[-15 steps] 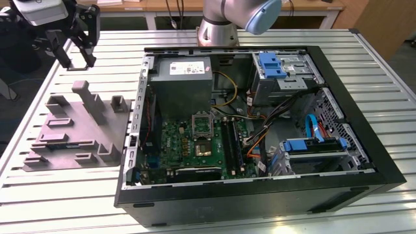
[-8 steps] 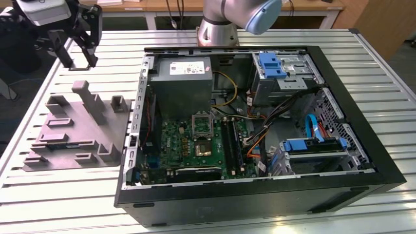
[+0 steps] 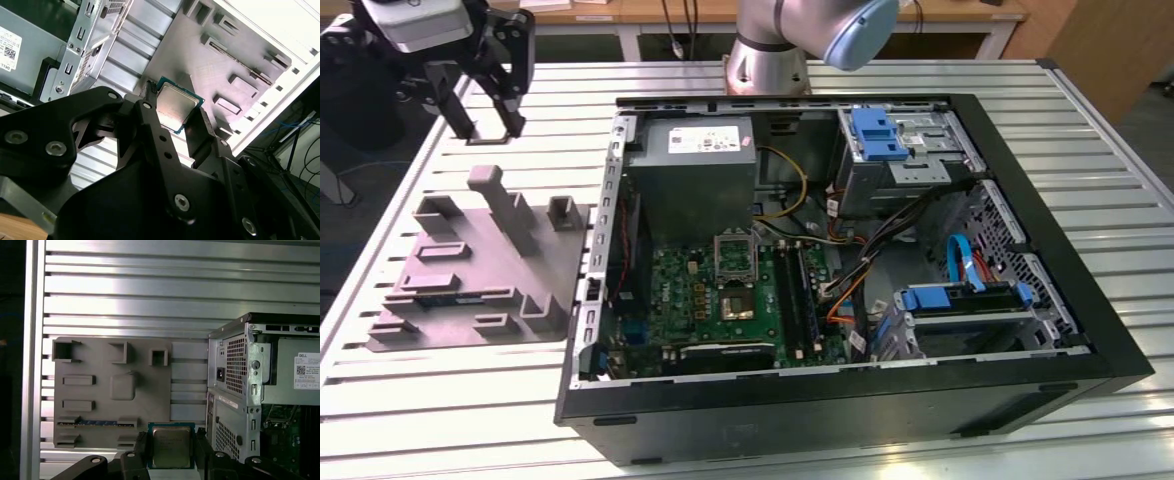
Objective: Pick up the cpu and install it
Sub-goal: 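Pick up the cpu and move it towards the insertion slot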
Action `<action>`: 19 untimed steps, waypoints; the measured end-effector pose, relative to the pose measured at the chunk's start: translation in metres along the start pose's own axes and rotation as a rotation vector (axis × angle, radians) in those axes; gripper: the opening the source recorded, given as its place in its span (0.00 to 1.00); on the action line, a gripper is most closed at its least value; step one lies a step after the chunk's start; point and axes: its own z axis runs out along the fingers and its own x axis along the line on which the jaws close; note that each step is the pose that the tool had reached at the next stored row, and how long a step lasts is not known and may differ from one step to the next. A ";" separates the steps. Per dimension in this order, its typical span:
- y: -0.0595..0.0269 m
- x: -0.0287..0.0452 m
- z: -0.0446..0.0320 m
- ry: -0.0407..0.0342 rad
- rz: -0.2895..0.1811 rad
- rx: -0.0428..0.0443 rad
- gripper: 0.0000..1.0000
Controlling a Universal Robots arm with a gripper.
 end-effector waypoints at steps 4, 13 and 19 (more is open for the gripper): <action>0.0000 -0.0020 0.0001 0.0000 0.000 0.0000 0.47; -0.0001 -0.0068 0.0002 0.0000 0.000 0.0000 0.47; -0.0001 -0.0108 0.0003 0.0000 0.000 0.0000 0.47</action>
